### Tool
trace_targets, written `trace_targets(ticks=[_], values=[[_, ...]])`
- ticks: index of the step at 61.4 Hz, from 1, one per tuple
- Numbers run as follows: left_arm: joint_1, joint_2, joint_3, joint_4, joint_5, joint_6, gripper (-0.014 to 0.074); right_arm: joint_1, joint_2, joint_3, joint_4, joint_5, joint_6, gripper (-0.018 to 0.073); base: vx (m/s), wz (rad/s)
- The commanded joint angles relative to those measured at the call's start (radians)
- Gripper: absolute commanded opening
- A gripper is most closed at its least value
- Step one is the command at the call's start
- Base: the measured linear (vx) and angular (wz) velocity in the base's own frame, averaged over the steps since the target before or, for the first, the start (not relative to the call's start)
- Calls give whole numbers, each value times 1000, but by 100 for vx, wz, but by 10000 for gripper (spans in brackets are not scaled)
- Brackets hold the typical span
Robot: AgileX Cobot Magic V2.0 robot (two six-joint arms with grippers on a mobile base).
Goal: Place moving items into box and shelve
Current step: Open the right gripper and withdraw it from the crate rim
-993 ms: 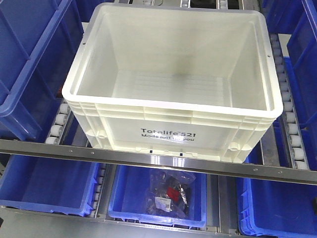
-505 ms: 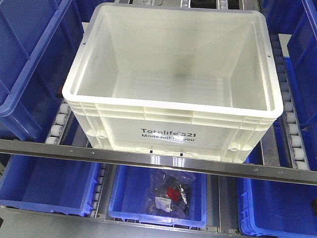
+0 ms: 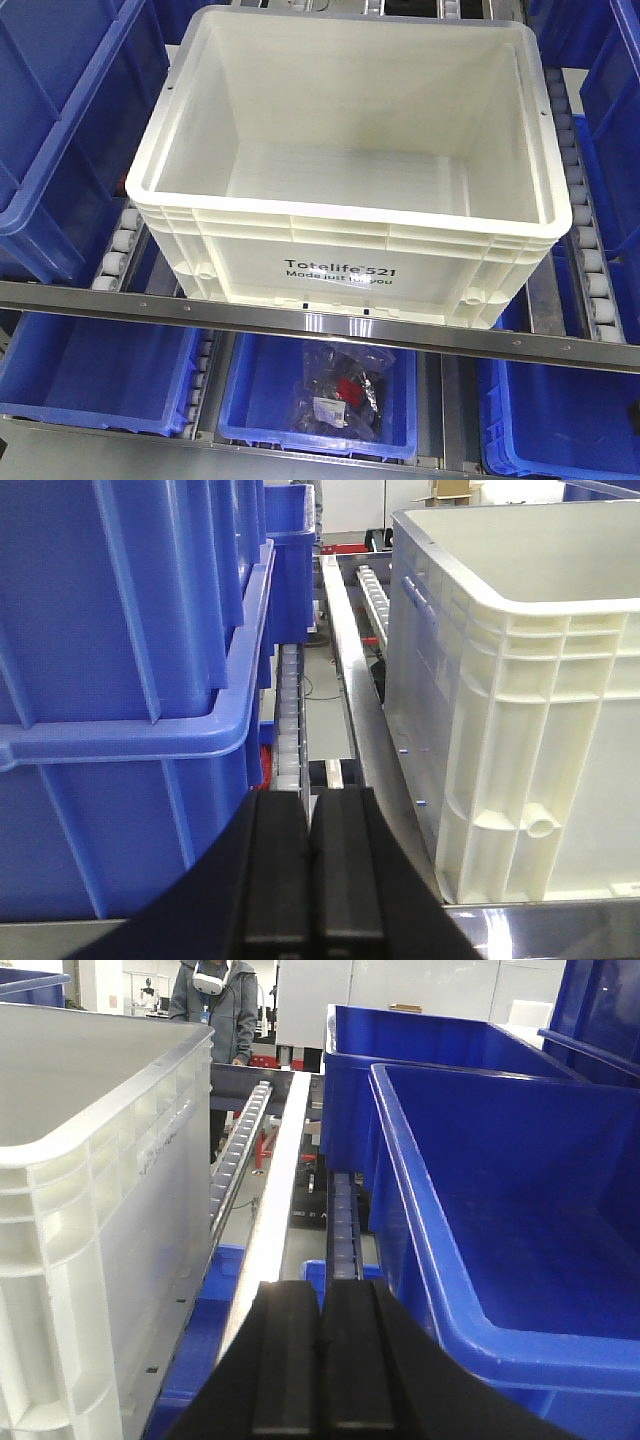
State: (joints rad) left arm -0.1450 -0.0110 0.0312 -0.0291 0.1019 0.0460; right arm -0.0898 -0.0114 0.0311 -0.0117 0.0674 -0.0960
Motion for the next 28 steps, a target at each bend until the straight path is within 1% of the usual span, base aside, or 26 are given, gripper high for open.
trace_targets(ticks=[1,28], values=[[0,-15,14,-2,-83,-8,-8,-1,-15,3,-1,-87,3,-9,0,0],[0,-15,14,-2,-83,-8,-8,-1,-15,3,-1,-87,3,-9,0,0]])
